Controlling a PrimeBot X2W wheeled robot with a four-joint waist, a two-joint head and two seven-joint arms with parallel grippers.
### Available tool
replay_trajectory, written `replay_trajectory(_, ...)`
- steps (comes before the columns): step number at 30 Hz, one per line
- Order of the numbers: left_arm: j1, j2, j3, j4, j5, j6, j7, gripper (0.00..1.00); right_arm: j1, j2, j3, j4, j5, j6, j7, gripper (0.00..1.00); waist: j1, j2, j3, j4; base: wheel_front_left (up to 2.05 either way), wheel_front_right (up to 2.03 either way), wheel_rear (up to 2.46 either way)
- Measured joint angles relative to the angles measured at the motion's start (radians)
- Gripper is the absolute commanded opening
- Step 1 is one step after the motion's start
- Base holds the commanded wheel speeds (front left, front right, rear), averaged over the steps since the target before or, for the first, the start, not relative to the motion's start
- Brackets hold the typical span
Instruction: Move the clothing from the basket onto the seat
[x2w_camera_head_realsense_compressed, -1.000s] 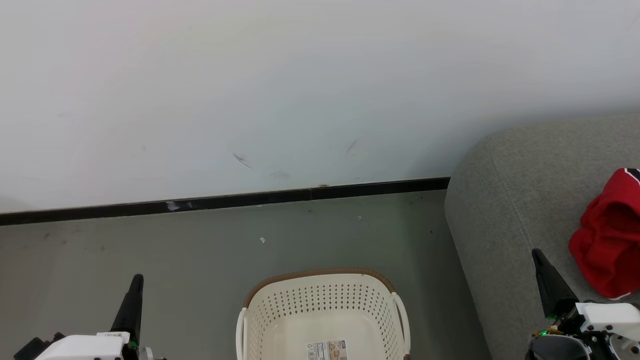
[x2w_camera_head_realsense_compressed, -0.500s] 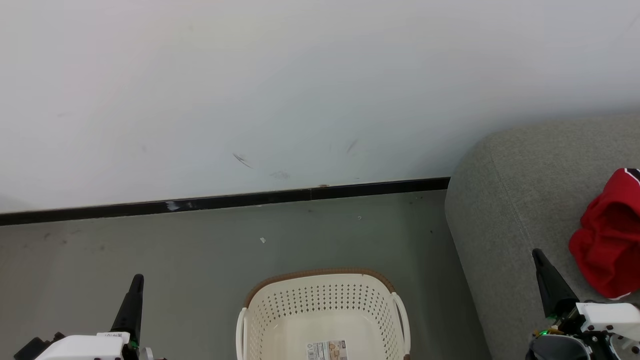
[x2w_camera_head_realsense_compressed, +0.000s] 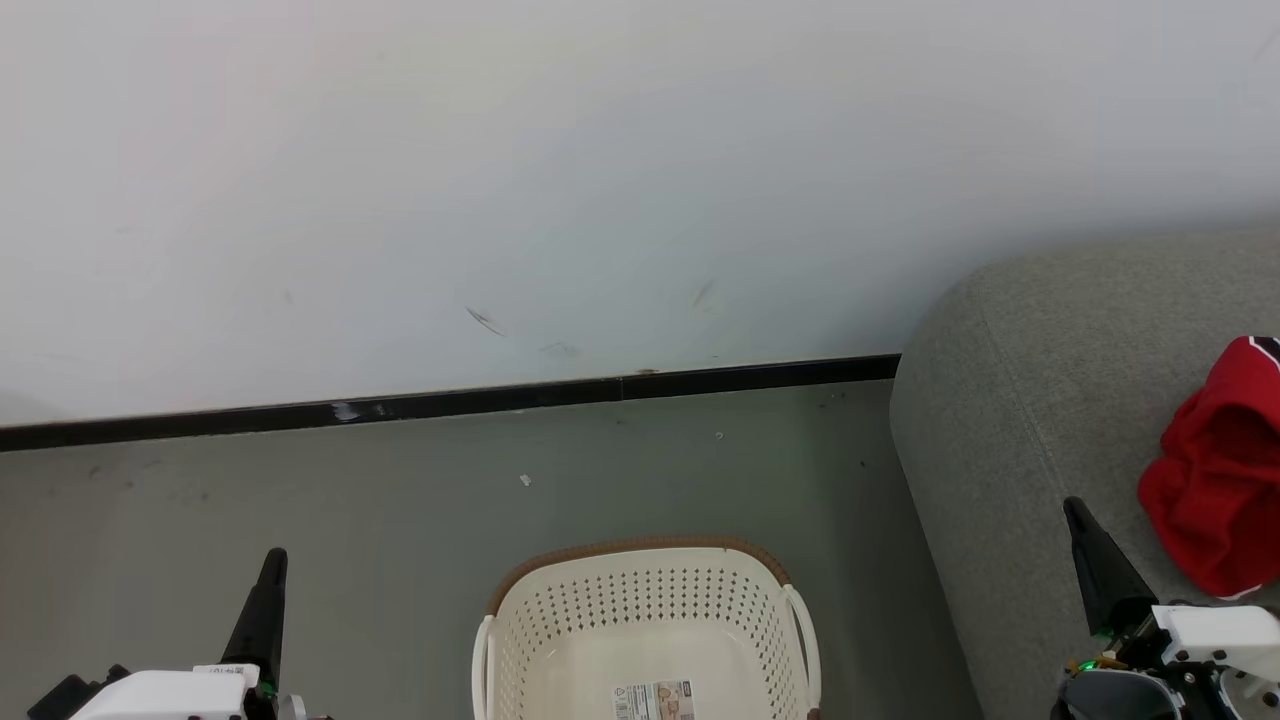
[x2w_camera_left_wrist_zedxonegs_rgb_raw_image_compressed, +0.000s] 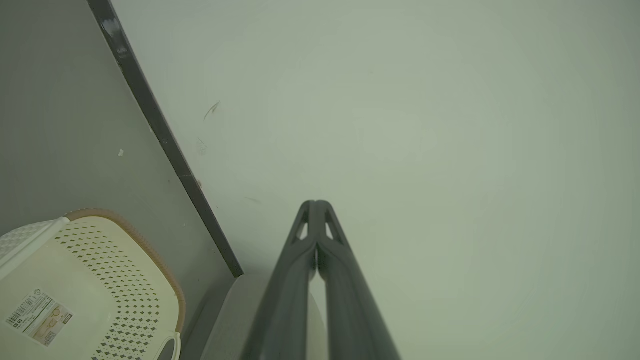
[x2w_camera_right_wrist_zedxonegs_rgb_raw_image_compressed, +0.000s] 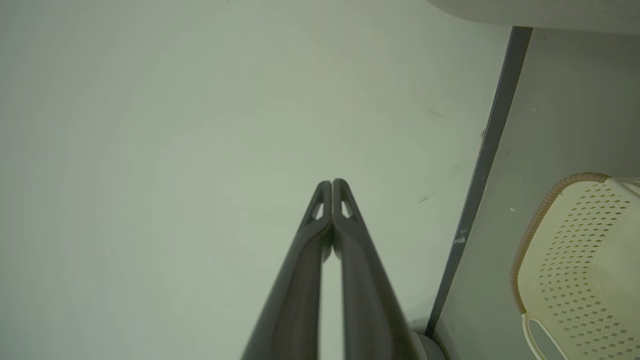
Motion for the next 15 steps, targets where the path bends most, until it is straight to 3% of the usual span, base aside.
replay_trajectory(15, 0.0, 0.0, 0.0, 0.001, 0.0, 0.0, 0.0, 0.0, 0.0, 0.001, -0.001, 0.0, 0.0, 0.0, 0.0, 0.0, 0.0, 0.0, 0.0, 0.0, 0.0, 0.0, 0.0)
